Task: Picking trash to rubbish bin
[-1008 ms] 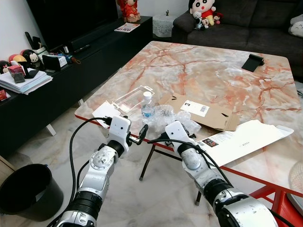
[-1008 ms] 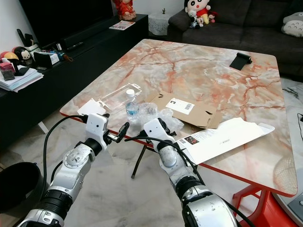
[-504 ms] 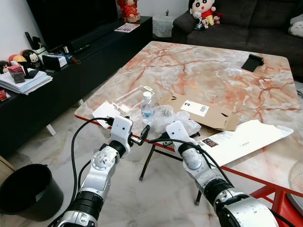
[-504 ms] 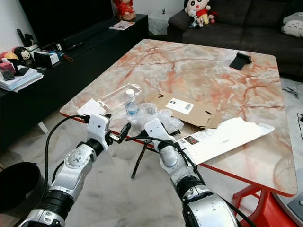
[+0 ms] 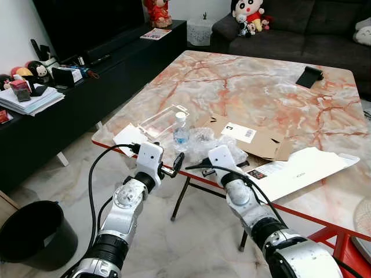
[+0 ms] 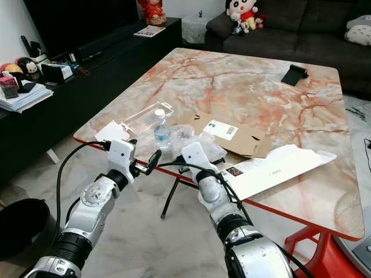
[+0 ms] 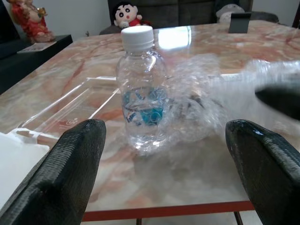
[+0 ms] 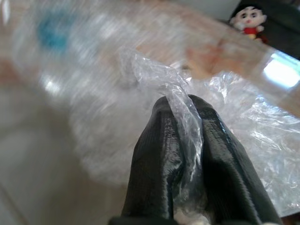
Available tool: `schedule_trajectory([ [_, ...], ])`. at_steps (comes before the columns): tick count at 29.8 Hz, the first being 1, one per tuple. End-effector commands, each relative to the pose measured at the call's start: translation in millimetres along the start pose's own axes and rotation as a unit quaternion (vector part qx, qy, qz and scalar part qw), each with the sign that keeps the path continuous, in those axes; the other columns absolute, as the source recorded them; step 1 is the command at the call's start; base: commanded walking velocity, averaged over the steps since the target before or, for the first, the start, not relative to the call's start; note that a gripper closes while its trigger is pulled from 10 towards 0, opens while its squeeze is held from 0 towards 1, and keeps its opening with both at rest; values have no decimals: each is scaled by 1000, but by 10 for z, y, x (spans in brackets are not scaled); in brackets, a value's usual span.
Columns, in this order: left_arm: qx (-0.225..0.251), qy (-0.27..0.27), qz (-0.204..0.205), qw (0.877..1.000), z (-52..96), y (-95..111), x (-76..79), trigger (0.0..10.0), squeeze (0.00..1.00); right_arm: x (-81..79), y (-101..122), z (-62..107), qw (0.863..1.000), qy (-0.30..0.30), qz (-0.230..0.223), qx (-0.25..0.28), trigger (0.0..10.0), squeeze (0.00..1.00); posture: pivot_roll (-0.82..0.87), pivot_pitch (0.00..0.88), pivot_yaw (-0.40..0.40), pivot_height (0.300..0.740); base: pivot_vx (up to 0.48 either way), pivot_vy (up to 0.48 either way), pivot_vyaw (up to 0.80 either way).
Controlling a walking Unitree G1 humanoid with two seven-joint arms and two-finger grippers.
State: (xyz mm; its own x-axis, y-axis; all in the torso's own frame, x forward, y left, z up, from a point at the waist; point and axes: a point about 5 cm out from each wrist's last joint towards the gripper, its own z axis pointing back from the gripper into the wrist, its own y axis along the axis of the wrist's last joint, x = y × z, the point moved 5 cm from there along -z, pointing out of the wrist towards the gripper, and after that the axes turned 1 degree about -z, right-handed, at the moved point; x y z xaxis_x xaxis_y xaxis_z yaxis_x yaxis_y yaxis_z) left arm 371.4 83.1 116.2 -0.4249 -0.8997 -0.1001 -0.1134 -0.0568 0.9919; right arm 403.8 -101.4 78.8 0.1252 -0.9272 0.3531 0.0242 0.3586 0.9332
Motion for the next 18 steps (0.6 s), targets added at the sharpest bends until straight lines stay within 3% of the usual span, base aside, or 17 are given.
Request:
schedule_trajectory([
  [1,17,8,2,1000,-17,82,-41,10000,0,72,199,-69,999,-12,-16,31,10000,0,47,0,29,740,0,0,0],
  [3,23,12,2,1000,-28,112,-57,10000,0,233,424,-126,996,-40,-35,72,10000,0,45,0,27,740,0,0,0],
  [11,27,8,6,1000,-70,125,10,10000,0,528,824,-184,982,-80,-93,142,10000,0,34,0,26,740,0,0,0],
  [14,35,11,9,999,-87,156,20,10000,0,603,920,-176,974,-88,-133,163,10000,0,35,0,23,740,0,0,0],
  [18,41,14,14,999,-104,186,21,10000,0,645,960,-159,969,-93,-148,175,10000,0,36,0,22,740,0,0,0],
])
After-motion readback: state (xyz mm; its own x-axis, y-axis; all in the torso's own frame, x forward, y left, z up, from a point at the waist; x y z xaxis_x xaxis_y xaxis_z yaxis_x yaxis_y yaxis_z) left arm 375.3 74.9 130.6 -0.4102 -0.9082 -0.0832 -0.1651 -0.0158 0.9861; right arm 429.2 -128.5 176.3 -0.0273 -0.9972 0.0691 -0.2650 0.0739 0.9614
